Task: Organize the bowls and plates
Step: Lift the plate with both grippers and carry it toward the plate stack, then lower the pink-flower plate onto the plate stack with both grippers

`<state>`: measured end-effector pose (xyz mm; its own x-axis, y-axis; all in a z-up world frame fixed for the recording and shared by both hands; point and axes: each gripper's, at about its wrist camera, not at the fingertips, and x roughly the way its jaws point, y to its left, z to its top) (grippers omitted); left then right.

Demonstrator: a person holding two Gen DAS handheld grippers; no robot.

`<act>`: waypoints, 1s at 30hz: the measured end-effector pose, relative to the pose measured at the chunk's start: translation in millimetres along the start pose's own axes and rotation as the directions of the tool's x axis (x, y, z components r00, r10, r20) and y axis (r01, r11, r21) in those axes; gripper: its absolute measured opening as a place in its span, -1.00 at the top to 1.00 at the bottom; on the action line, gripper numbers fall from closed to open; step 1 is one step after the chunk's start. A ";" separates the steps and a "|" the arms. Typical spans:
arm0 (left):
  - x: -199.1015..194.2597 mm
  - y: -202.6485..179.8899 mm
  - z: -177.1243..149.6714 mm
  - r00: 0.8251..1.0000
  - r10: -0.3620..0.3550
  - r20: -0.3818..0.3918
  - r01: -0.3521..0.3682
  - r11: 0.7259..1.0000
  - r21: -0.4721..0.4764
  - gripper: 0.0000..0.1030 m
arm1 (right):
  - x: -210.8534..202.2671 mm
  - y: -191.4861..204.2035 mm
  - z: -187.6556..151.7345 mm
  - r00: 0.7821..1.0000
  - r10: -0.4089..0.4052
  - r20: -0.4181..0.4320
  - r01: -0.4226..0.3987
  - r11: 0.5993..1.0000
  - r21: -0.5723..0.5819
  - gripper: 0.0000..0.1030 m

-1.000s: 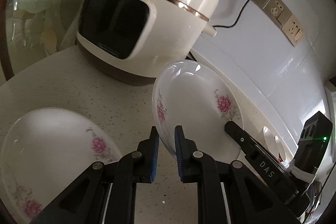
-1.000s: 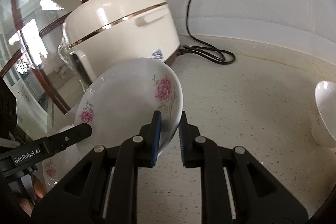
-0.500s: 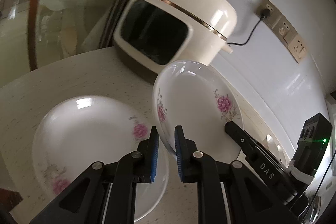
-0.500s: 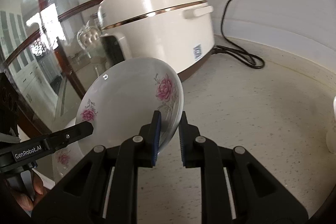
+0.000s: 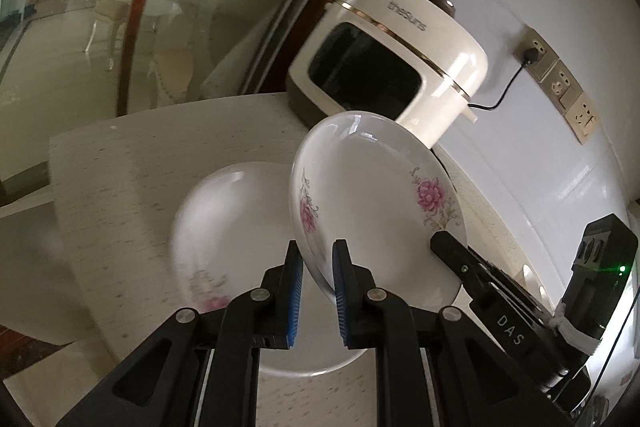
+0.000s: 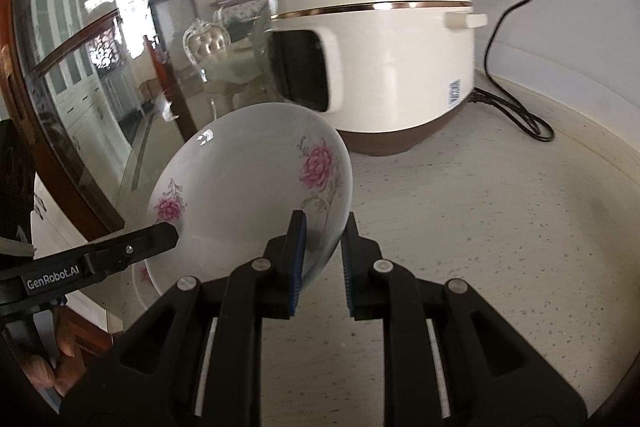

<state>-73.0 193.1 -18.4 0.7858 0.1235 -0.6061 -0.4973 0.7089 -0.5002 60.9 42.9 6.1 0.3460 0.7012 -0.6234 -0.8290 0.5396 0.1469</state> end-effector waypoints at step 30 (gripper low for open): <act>-25.3 35.9 -11.5 0.992 0.120 0.026 -0.121 0.993 0.013 0.70 | 22.4 38.1 -10.8 0.997 0.040 -0.064 -0.049 0.987 -0.150 0.53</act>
<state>-115.0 207.4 -28.1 0.7294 0.2258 -0.6457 -0.5837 0.6977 -0.4154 32.3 74.2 -10.5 0.2841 0.6910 -0.6647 -0.9015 0.4285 0.0602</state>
